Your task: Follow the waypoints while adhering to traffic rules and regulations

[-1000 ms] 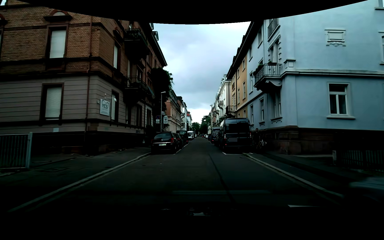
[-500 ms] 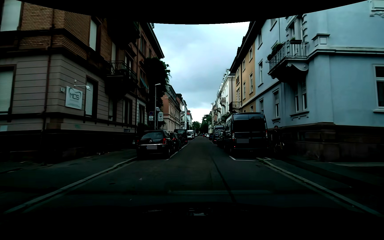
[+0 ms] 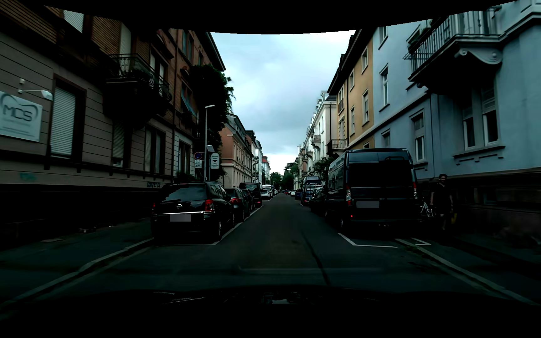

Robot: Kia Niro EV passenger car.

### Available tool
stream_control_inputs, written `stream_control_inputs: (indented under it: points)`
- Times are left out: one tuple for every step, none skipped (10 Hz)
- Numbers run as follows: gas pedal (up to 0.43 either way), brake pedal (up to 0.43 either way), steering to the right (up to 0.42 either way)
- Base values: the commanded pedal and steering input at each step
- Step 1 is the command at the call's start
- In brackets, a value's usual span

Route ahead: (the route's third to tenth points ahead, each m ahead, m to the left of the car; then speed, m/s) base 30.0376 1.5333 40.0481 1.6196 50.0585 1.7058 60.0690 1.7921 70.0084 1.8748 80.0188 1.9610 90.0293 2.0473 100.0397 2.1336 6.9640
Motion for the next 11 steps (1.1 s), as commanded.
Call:
stream_control_inputs:
  points:
    - [0.098,0.000,0.000]
    - [0.098,0.000,0.000]
    - [0.098,0.000,0.000]
    - [0.110,0.000,0.000]
    - [0.110,0.000,0.000]
    - [0.110,0.000,0.001]
    - [0.110,0.000,0.003]
    - [0.110,0.000,0.005]
    - [0.110,0.000,0.005]
    - [0.110,0.000,0.005]
    - [0.110,0.000,0.004]
